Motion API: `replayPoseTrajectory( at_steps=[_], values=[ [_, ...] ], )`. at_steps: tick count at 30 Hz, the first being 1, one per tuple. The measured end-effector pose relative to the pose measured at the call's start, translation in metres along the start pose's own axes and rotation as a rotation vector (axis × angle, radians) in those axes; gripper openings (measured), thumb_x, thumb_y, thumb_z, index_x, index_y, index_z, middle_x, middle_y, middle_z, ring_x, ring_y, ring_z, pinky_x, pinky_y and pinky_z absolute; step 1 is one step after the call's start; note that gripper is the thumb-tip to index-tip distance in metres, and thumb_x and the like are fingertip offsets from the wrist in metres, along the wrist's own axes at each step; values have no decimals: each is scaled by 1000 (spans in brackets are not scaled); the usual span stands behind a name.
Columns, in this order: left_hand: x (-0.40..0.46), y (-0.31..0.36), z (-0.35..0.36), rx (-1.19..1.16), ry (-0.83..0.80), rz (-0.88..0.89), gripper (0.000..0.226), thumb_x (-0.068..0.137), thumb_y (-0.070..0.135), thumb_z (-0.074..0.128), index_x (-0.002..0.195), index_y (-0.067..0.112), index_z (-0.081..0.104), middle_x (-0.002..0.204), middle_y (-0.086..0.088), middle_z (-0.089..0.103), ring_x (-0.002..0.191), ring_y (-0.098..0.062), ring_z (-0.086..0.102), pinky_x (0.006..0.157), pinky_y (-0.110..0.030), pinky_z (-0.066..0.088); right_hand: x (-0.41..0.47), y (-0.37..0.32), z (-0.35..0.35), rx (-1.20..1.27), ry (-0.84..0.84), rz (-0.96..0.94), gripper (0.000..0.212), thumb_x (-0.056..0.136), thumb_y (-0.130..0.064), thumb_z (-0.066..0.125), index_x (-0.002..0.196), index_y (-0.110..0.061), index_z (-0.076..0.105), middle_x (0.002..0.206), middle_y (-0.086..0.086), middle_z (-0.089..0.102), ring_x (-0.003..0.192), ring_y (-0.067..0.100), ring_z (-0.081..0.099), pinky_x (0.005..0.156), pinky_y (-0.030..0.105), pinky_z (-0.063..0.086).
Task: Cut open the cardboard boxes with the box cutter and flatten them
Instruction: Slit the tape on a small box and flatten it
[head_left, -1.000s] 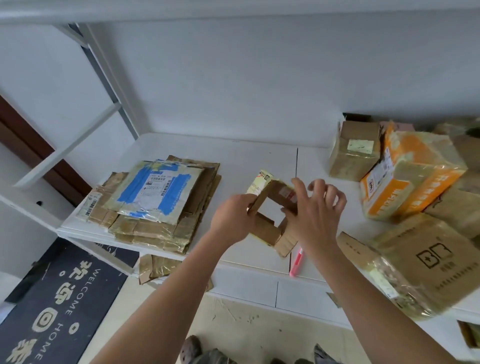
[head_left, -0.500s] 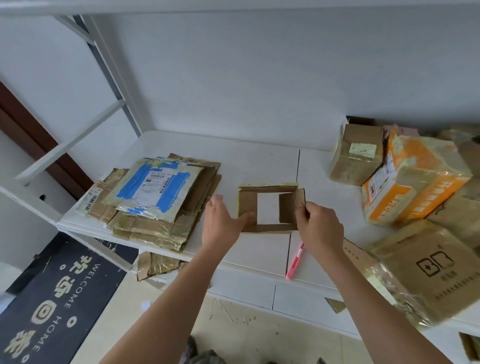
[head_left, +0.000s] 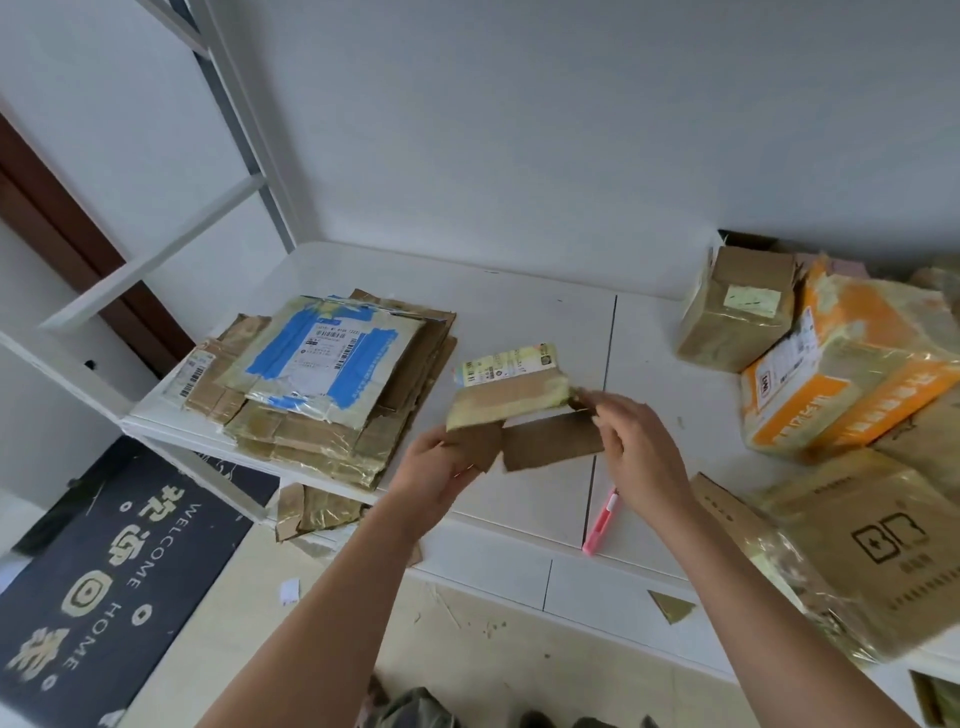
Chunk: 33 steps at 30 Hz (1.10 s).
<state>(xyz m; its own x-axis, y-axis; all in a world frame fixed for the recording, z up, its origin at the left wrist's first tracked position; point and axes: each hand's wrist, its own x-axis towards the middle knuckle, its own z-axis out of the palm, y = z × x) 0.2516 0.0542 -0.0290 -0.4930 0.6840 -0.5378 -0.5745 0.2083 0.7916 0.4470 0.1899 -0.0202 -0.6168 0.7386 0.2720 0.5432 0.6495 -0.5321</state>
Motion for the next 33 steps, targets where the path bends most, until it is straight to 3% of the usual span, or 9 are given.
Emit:
replayPoseTrajectory(
  at_steps=[3, 7, 11, 16, 20, 22, 25, 29, 33],
  values=[
    [5, -16, -19, -85, 132, -134, 47, 89, -20, 33, 124, -2, 58, 109, -22, 66, 102, -33, 65, 86, -39, 56, 0, 11, 10, -176, -316, -108, 55, 94, 6, 53, 138, -27, 56, 140, -6, 57, 127, 15, 53, 104, 29, 44],
    [4, -34, -24, 683, 400, 86, 53, 89, -6, 48, 139, 11, 50, 126, -11, 59, 100, -22, 59, 76, -29, 49, -6, 15, 29, -310, -627, -59, 70, 83, 20, 49, 133, -28, 60, 145, -10, 50, 125, 19, 55, 95, 34, 50],
    [6, -35, -20, 1252, 163, 426, 51, 87, -2, 50, 133, 18, 60, 142, 1, 51, 118, -22, 55, 98, -34, 46, 2, 7, 42, -239, -583, 69, 42, 93, -15, 50, 133, -28, 57, 136, -3, 52, 110, 20, 59, 85, 35, 51],
    [16, -43, -15, 1569, 24, 330, 32, 96, 16, 46, 125, 19, 60, 145, 3, 48, 133, -20, 39, 108, -38, 36, 5, -1, 64, -314, -571, 64, 53, 99, -48, 48, 150, -35, 36, 150, 4, 34, 134, 26, 38, 90, 40, 49],
    [19, -41, -8, 1504, 98, 340, 24, 93, 15, 56, 115, 16, 64, 131, 0, 55, 120, -21, 44, 88, -35, 47, 0, -1, 82, -395, -634, 75, 59, 100, -45, 49, 153, -27, 31, 163, 2, 16, 145, 27, 18, 101, 42, 44],
    [21, -38, -1, 1423, 185, 293, 28, 92, 12, 58, 120, 11, 60, 132, -5, 46, 118, -24, 42, 94, -35, 44, -1, 1, 86, -399, -656, 77, 60, 101, -45, 46, 155, -25, 27, 165, 2, 10, 148, 28, 11, 106, 46, 42],
    [22, -31, 14, 1099, 362, 137, 37, 90, 3, 56, 125, 5, 42, 133, -15, 35, 116, -32, 44, 98, -38, 40, -3, 3, 89, -389, -689, 86, 62, 102, -46, 42, 156, -25, 21, 166, 2, 4, 151, 29, 4, 112, 50, 36],
    [22, -16, 26, 753, 494, 132, 28, 93, 0, 54, 108, 10, 33, 122, -17, 55, 97, -30, 55, 76, -36, 45, 2, 11, 84, -280, -702, 106, 63, 102, -41, 45, 157, -24, 18, 166, 4, 2, 152, 27, 1, 121, 43, 16],
    [16, 7, 31, 610, 474, 200, 23, 93, 10, 63, 114, 12, 52, 113, -7, 63, 98, -24, 64, 86, -40, 56, 5, 4, 68, -70, -521, 229, 57, 103, -34, 47, 155, -26, 25, 165, 10, 9, 151, 30, 8, 122, 38, 9]
  ],
)
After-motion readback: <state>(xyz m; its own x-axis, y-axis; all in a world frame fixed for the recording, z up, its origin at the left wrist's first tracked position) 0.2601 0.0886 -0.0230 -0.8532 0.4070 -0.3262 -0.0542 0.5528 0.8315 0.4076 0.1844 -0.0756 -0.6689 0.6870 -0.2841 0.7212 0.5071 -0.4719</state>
